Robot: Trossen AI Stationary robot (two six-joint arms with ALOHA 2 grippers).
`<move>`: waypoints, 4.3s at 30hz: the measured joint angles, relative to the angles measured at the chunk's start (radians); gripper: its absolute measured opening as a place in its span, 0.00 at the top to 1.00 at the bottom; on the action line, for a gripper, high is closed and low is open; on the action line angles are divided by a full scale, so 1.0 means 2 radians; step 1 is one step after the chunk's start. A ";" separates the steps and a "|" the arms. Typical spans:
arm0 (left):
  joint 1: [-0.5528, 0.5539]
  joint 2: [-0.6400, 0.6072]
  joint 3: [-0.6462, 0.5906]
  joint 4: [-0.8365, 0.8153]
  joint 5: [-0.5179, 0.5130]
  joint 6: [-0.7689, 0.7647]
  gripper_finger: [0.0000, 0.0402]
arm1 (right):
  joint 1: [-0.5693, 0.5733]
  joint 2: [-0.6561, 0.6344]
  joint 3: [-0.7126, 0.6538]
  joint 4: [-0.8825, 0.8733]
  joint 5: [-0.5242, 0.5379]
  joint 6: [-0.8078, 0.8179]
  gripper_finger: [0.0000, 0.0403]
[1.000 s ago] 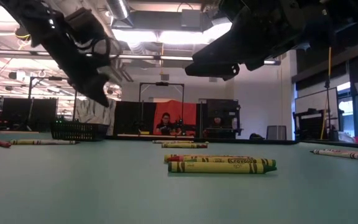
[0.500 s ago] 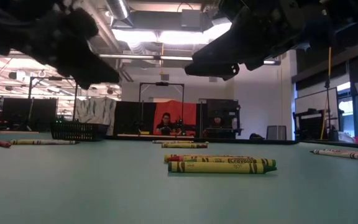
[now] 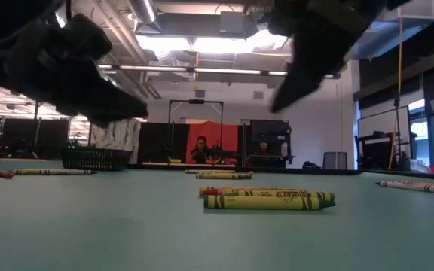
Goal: Sort crayons
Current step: Put the black crayon into the red bin
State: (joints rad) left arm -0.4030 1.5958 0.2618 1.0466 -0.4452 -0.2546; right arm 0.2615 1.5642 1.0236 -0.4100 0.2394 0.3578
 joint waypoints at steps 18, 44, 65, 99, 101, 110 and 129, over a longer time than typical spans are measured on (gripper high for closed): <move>-0.006 0.063 0.037 0.002 0.007 0.001 0.75 | -0.006 -0.003 -0.027 -0.344 -0.083 0.269 0.44; -0.006 0.063 0.038 -0.001 0.006 0.000 0.75 | -0.062 -0.004 -0.135 -0.191 -0.129 0.215 0.93; 0.012 0.063 0.050 0.005 -0.001 -0.010 0.68 | -0.021 -0.035 -0.135 -0.052 -0.070 0.059 0.99; 0.032 0.063 0.194 -0.068 0.009 0.079 0.66 | 0.014 0.082 -0.133 0.520 -0.007 -0.195 0.98; 0.032 0.063 0.196 -0.071 0.009 0.086 0.71 | 0.014 0.083 -0.134 0.521 -0.008 -0.195 0.98; 0.032 0.063 0.196 -0.090 0.006 0.104 0.98 | 0.013 0.083 -0.134 0.522 -0.011 -0.193 0.98; -0.024 -0.059 0.389 -0.712 0.049 0.024 0.98 | 0.014 0.064 -0.133 0.504 -0.103 -0.195 0.54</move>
State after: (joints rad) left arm -0.4503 1.4780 1.0399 -0.3773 -0.3465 -0.2072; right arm 0.2886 1.6920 0.7567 0.5980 0.0329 -0.0319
